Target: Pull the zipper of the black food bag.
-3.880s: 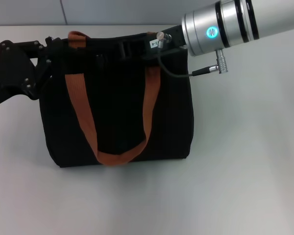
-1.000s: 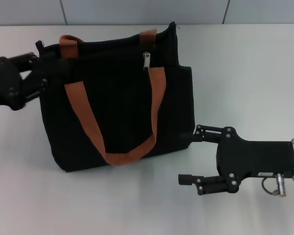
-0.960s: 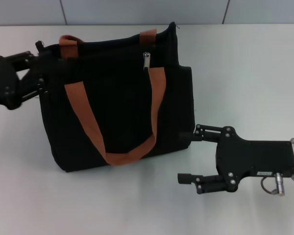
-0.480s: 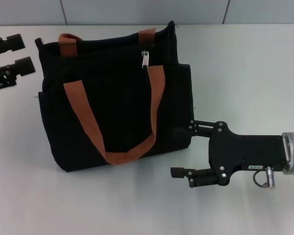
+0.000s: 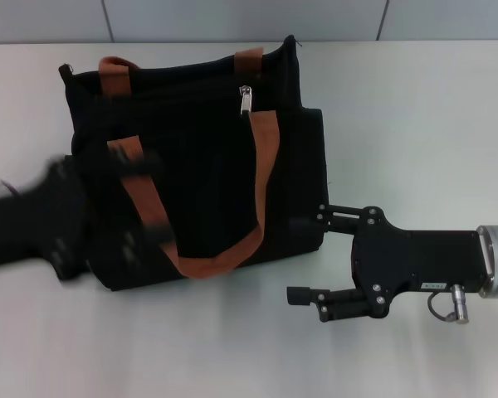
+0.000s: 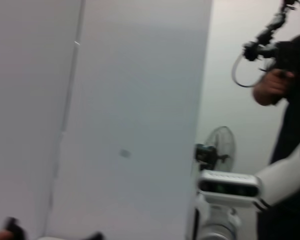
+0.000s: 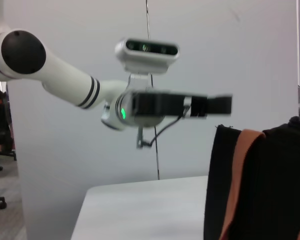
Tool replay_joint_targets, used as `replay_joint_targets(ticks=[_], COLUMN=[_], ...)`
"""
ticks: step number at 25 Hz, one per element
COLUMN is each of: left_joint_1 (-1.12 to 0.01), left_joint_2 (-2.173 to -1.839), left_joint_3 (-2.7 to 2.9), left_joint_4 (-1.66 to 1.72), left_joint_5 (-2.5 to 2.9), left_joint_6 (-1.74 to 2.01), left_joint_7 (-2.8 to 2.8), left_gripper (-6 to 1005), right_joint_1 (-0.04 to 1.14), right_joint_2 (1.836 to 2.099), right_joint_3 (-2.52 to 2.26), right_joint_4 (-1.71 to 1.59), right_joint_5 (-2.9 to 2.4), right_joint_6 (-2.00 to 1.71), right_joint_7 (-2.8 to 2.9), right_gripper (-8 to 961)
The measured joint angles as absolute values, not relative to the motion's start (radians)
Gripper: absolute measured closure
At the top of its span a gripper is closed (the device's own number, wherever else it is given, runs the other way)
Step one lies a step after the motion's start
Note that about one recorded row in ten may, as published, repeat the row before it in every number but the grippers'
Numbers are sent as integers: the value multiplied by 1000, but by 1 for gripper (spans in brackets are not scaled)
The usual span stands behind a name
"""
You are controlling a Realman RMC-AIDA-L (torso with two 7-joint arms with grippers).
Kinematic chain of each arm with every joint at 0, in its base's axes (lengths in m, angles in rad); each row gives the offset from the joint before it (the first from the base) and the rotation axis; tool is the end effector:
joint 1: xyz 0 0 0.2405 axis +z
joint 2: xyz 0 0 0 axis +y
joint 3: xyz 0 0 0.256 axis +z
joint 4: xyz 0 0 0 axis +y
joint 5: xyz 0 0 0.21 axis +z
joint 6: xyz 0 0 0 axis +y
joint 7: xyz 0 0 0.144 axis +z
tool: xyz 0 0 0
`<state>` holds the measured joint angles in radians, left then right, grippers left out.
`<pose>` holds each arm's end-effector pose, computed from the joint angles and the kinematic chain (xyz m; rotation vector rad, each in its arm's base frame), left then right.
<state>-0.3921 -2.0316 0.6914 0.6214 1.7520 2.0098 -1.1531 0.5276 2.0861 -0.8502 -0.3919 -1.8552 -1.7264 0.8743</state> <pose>-0.2569 0.2597 0.0402 -2.7443 -0.2500 -1.2350 0.2419 0.2755 -0.0479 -2.8968 0.1023 1.0058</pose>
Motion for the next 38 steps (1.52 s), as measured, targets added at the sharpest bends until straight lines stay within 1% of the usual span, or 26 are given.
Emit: replay_joint_targets(ticks=[3,8,13,20,38], left_joint_1=[-353,-336,-324,-330,-331], left_joint_2=[-2044,-2048,-2065,-2066,-2066], left_joint_3=[768,779,782,783,784], left_joint_4=[553,496,477,465,465], left_joint_5=[1768,1840,1913,1934,1937], left_joint_6=[1998,1962,1869,1853,1850], left_joint_7=[-1041,-983,-960,-951,-949], left_gripper=[217,217,217,217,217], right_joint_1=[522,521,539,556,552], right_joint_2=[2085,2084,2083,2085,2083], right_joint_3=[-857,-859,-868,-899,-899], right_joint_4=[-389,-376,-329,-294,-291], right_joint_5=[-1855,-1855,-1868,-1870,-1871], right_joint_6=[-1741,-1747,-1723,-1689,-1689], right_joint_7=[874,874,857,838,825], right_gripper=[137,137,136,136,137])
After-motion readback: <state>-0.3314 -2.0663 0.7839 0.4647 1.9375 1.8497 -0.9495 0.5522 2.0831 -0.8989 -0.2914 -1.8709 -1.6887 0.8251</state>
